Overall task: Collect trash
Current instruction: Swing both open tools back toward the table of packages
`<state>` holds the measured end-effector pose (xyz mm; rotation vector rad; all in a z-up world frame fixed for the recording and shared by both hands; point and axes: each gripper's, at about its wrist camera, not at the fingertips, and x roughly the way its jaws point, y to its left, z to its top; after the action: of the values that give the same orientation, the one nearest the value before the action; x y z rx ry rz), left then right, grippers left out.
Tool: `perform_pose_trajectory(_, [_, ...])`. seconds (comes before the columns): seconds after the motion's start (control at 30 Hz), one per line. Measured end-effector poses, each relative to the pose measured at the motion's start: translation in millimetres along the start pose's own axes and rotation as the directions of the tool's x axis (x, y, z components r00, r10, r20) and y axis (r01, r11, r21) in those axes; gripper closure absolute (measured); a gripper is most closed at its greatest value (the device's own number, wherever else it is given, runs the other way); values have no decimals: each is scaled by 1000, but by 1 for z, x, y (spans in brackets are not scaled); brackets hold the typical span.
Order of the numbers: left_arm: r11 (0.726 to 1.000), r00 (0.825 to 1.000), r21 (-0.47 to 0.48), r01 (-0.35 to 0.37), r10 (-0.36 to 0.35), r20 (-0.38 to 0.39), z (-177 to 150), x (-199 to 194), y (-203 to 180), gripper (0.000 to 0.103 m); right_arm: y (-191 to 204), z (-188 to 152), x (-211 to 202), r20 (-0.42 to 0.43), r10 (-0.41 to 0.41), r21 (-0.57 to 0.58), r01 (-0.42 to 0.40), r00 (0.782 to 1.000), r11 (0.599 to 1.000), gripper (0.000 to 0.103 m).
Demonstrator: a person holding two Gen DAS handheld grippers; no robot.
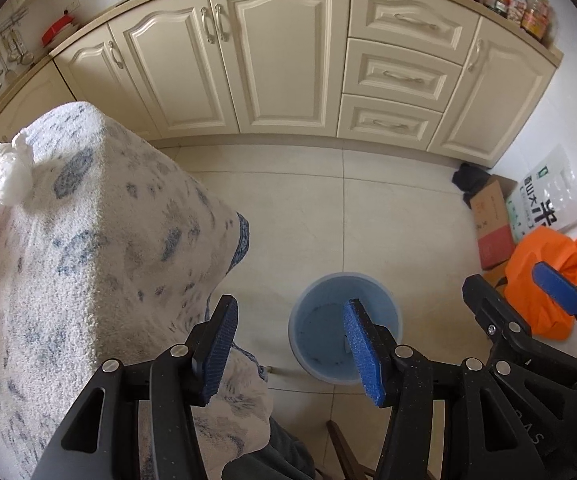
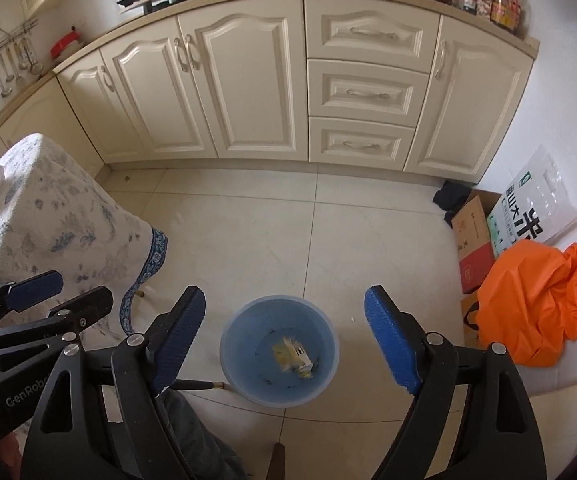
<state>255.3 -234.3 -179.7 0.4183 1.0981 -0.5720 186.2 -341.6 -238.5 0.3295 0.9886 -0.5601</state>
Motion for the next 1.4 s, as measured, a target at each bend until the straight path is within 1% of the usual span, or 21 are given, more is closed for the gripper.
perform_pose_trajectory(0.2, [1000, 1000, 4, 12, -12, -3, 4, 0, 4, 52, -1, -1, -2, 1, -28, 0, 28, 1000, 1000, 19])
perform_pose_trajectory(0.33, [1000, 1000, 3, 24, -24, 4, 4, -4, 7, 52, -2, 0, -13, 20, -38, -2, 38, 999, 999, 19])
perform_pose_trajectory(0.57, [999, 998, 10, 54, -54, 35, -5, -26, 13, 52, -1, 0, -40, 71, -51, -12, 51, 996, 999, 19])
perform_pose_trajectory(0.7, [998, 995, 12, 60, -61, 74, -17, -48, 21, 52, 3, -1, -60, 112, -47, -21, 50, 993, 999, 19])
perform_pose_trajectory(0.87, [998, 991, -4, 65, -64, 118, -42, -79, 36, 52, 15, -5, -86, 167, -35, -43, 43, 985, 998, 19])
perform_pose_trajectory(1.13, [996, 981, -74, 41, -26, 195, -90, -135, 71, 52, 49, -13, -120, 233, 27, -99, -4, 972, 995, 19])
perform_pose_trajectory(1.27, [992, 973, -127, 22, 9, 232, -117, -166, 94, 52, 74, -18, -135, 266, 85, -141, -48, 960, 989, 19])
perform_pose_trajectory(1.4, [980, 962, -200, 1, 53, 266, -146, -195, 122, 50, 106, -20, -149, 288, 151, -202, -94, 946, 975, 19])
